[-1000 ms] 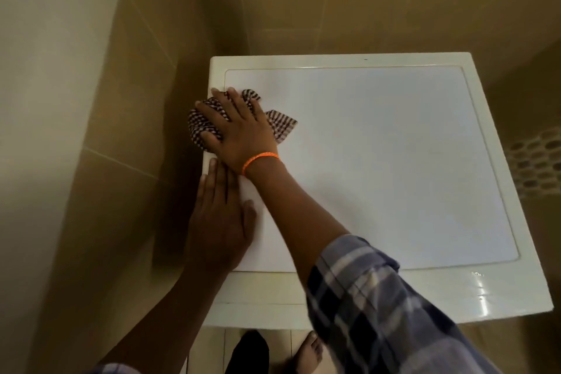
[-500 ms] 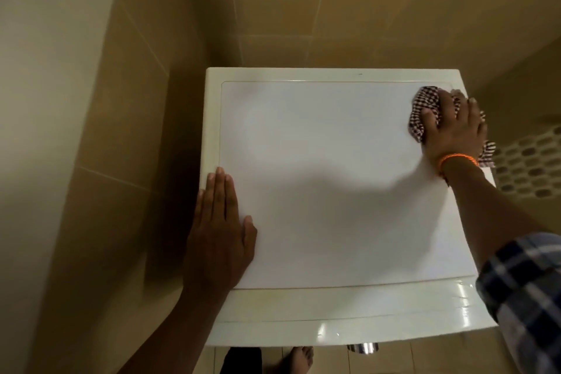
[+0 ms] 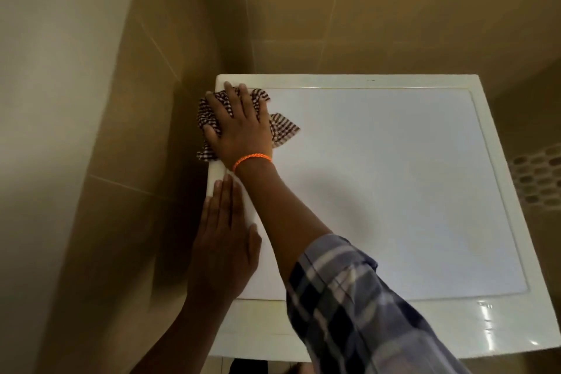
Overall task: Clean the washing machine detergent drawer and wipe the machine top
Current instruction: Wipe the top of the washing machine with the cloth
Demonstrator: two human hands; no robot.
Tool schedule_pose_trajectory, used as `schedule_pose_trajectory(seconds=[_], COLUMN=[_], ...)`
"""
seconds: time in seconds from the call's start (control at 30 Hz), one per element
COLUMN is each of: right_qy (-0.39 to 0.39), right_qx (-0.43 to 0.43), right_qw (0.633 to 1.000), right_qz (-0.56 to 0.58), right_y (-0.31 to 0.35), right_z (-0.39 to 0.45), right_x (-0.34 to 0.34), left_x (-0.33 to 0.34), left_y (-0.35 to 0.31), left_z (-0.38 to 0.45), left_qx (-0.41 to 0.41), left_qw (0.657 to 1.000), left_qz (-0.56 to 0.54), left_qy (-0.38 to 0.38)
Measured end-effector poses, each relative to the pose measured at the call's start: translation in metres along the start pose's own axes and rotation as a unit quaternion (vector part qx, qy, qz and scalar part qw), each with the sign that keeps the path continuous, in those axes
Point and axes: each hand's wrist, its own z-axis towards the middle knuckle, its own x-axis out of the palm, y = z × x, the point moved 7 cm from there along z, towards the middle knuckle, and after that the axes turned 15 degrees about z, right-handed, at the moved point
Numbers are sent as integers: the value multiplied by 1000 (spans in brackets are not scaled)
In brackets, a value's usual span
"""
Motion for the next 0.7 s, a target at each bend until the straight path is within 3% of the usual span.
schedule_pose_trajectory(seconds=[0.13, 0.2, 0.37, 0.5, 0.7], right_qy=[12, -19, -100, -147, -175], right_qx=[-22, 2, 111, 245, 339], right_qw=[1000, 1000, 988, 956, 921], right_qz=[-4, -12, -40, -63, -79], right_y=[-25, -65, -214, -331, -373], right_z=[2, 1, -28, -82, -97], right_x=[-15, -40, -128, -203, -232], left_x=[0, -3, -5, -5, -7], left_y=[-1, -3, -6, -5, -6], left_z=[-2, -3, -4, -5, -5], left_qx=[-2, -2, 5, 5, 8], left_qw=[1000, 1000, 1000, 1000, 1000], left_qz=[-2, -10, -12, -8, -21], left_qy=[7, 0, -7, 0, -13])
